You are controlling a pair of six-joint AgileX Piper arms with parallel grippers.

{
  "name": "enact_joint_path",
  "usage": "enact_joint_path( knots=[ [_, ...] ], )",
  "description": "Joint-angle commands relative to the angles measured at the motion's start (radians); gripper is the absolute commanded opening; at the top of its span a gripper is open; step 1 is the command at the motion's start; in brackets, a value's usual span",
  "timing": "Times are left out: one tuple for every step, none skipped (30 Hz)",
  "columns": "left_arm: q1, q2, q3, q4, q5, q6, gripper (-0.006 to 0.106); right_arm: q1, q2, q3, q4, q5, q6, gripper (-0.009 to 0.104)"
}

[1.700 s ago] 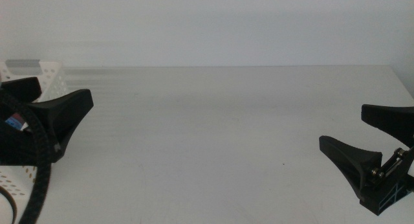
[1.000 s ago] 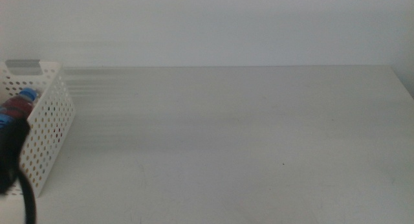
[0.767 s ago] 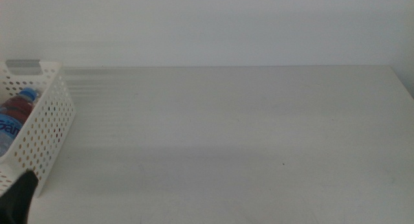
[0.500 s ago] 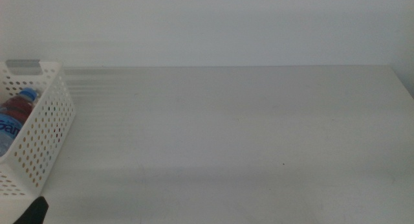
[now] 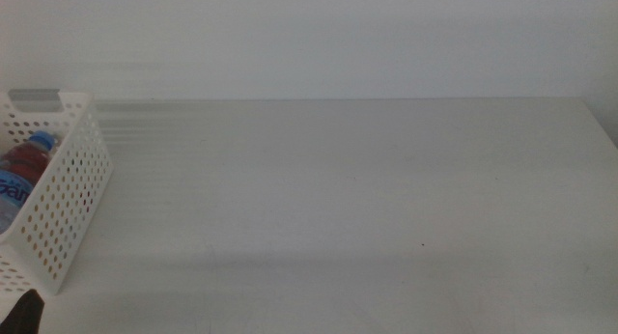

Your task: Use arms to grab the bottles and put them into the dustbin to the left of the table.

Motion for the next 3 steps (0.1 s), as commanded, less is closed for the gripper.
enact_joint_path(
  knots=[
    [0.0, -0.017, 0.005, -0.016, -0.08, -0.013, 0.08, -0.007, -0.028, -0.007, -0.003, -0.07, -0.012, 0.067],
    [0.0, -0.016, 0.005, -0.016, -0.08, -0.013, 0.08, -0.007, -0.028, -0.007, -0.003, -0.07, -0.012, 0.067],
    [0.0, -0.015, 0.005, -0.016, -0.08, -0.013, 0.08, -0.007, -0.028, -0.007, -0.003, -0.07, -0.012, 0.067]
  ],
)
